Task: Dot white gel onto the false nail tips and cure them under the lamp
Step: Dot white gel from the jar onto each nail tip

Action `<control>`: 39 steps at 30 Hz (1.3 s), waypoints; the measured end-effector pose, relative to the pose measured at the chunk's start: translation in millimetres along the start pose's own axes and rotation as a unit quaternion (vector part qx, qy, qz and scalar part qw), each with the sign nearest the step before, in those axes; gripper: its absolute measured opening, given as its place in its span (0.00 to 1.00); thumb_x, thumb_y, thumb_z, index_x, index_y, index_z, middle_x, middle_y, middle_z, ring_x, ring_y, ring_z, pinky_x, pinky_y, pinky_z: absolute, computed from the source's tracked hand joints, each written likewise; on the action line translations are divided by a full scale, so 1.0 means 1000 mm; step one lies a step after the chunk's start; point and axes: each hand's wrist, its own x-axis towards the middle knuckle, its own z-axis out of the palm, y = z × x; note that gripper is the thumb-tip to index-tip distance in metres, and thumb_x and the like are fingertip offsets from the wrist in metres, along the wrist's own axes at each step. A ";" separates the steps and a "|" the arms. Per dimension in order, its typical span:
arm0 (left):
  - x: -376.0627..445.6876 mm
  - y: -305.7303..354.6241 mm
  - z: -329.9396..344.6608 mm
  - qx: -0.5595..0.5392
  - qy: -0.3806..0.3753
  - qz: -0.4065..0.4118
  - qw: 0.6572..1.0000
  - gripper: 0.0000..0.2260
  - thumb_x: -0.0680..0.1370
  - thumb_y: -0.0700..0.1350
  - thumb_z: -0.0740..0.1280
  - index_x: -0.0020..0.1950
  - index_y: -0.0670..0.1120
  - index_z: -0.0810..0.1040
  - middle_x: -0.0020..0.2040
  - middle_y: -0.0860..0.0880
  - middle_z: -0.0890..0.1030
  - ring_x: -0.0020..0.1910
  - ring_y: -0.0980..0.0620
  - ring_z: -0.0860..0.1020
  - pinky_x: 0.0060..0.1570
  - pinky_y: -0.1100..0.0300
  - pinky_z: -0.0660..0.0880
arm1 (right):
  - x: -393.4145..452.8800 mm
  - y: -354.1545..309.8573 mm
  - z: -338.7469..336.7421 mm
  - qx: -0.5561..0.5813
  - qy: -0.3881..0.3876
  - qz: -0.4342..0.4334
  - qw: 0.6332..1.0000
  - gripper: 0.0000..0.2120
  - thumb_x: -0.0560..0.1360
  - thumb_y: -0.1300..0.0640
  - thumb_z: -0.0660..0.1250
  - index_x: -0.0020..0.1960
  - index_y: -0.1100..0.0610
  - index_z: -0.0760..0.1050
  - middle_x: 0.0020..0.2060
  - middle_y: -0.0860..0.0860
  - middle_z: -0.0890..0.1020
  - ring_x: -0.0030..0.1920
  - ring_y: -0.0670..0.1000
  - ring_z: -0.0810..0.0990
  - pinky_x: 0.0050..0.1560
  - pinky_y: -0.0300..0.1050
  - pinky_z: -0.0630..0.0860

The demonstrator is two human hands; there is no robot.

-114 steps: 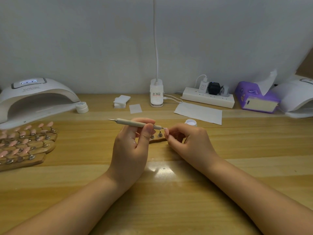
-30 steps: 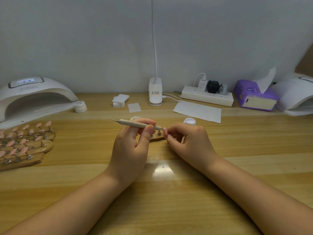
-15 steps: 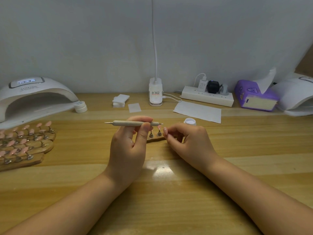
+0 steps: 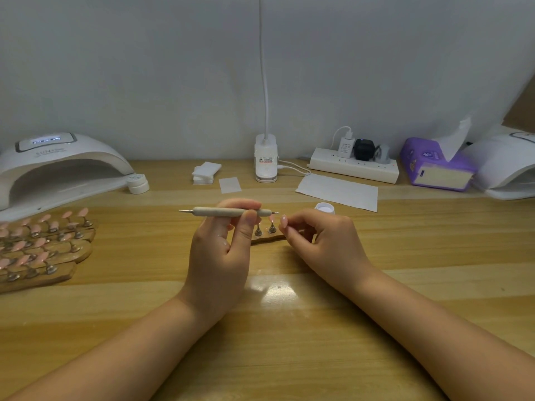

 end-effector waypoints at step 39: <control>-0.001 -0.001 0.000 0.012 -0.029 0.049 0.998 0.09 0.78 0.48 0.61 0.54 0.47 0.77 0.49 0.54 0.80 0.49 0.56 0.80 0.49 0.64 0.77 | 0.000 0.000 0.000 -0.005 0.034 -0.028 0.999 0.05 0.76 0.56 0.70 0.50 0.53 0.82 0.39 0.42 0.82 0.33 0.48 0.78 0.35 0.51 0.77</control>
